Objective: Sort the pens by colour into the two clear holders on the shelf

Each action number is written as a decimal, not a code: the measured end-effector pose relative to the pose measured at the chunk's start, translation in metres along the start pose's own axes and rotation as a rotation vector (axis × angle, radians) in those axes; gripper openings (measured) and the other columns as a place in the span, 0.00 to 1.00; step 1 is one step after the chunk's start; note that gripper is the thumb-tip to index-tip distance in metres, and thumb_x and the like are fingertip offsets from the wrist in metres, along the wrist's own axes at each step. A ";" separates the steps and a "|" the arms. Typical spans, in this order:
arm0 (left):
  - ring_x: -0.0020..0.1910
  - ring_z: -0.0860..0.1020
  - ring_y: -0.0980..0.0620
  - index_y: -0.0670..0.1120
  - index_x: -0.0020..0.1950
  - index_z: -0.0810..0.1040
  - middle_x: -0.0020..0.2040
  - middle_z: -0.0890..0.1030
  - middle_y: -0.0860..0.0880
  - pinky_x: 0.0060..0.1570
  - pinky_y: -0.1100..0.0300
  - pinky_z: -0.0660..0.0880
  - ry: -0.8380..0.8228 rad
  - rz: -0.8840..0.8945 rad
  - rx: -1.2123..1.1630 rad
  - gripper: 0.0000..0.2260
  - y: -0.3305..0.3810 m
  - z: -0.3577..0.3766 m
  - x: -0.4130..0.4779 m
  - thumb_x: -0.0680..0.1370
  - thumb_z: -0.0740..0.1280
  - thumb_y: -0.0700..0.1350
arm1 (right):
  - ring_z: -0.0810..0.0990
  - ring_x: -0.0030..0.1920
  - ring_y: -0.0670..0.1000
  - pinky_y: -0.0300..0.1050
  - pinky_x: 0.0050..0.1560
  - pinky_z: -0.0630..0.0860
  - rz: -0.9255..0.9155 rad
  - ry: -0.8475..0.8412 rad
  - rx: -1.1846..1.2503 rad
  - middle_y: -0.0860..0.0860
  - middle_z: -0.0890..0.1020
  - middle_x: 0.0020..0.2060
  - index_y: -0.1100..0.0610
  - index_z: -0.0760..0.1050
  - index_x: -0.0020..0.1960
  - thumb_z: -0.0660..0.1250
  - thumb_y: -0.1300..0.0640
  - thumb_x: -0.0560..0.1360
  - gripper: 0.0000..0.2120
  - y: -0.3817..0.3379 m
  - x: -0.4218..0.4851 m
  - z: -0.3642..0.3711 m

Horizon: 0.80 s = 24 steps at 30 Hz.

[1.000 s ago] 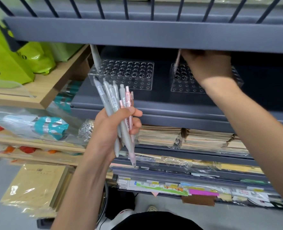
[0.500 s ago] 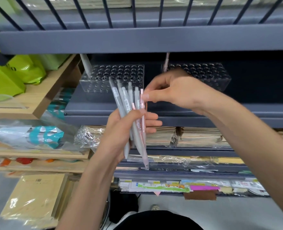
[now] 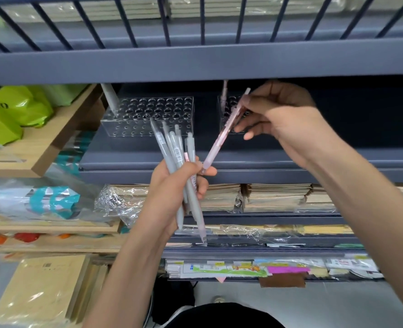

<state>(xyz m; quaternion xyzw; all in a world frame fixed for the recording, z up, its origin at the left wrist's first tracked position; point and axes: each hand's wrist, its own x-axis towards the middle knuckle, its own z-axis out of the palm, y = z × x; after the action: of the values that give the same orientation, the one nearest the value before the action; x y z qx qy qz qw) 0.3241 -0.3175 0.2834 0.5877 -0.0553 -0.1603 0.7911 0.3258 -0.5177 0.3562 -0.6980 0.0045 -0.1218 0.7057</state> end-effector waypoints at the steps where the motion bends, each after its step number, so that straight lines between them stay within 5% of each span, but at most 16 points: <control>1: 0.25 0.73 0.52 0.41 0.49 0.75 0.41 0.85 0.42 0.24 0.61 0.68 -0.002 -0.006 0.008 0.04 0.000 0.001 0.000 0.76 0.67 0.39 | 0.84 0.33 0.56 0.42 0.30 0.79 0.010 -0.013 0.034 0.57 0.85 0.37 0.60 0.74 0.46 0.67 0.64 0.77 0.03 0.001 -0.002 0.001; 7: 0.24 0.70 0.51 0.36 0.53 0.75 0.30 0.80 0.47 0.23 0.62 0.66 0.037 -0.057 0.019 0.06 -0.002 0.003 0.002 0.78 0.64 0.36 | 0.84 0.36 0.53 0.43 0.41 0.83 0.038 -0.155 -0.018 0.58 0.86 0.41 0.61 0.77 0.54 0.67 0.67 0.77 0.07 0.007 -0.008 0.003; 14: 0.23 0.70 0.52 0.39 0.50 0.73 0.40 0.84 0.43 0.24 0.61 0.66 0.034 0.004 -0.026 0.09 0.002 -0.005 -0.003 0.72 0.68 0.41 | 0.84 0.37 0.50 0.43 0.44 0.81 -0.161 0.286 0.018 0.53 0.85 0.38 0.60 0.78 0.45 0.68 0.67 0.77 0.04 -0.009 0.021 -0.016; 18: 0.23 0.71 0.52 0.37 0.51 0.74 0.43 0.85 0.39 0.23 0.61 0.68 0.036 0.027 -0.023 0.10 0.002 -0.011 -0.008 0.73 0.68 0.40 | 0.84 0.37 0.45 0.44 0.49 0.82 -0.176 0.328 -0.163 0.44 0.84 0.32 0.52 0.77 0.39 0.69 0.66 0.76 0.12 -0.001 0.031 -0.015; 22: 0.23 0.71 0.51 0.41 0.43 0.82 0.44 0.84 0.34 0.24 0.61 0.67 0.071 0.011 -0.010 0.04 -0.001 -0.017 -0.012 0.74 0.68 0.39 | 0.83 0.50 0.55 0.53 0.60 0.77 -0.193 0.348 -0.436 0.54 0.84 0.43 0.52 0.77 0.39 0.66 0.63 0.77 0.10 0.009 0.045 -0.004; 24: 0.24 0.72 0.51 0.40 0.44 0.80 0.45 0.84 0.34 0.24 0.60 0.68 0.096 0.011 -0.026 0.04 -0.003 -0.018 -0.014 0.77 0.66 0.38 | 0.80 0.57 0.57 0.43 0.66 0.69 -0.206 0.347 -0.600 0.57 0.83 0.52 0.57 0.80 0.50 0.65 0.58 0.77 0.05 0.012 0.051 0.003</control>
<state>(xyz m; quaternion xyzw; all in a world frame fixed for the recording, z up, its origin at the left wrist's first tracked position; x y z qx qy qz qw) 0.3154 -0.2973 0.2763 0.5841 -0.0185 -0.1282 0.8013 0.3781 -0.5240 0.3530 -0.8398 0.0894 -0.3023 0.4419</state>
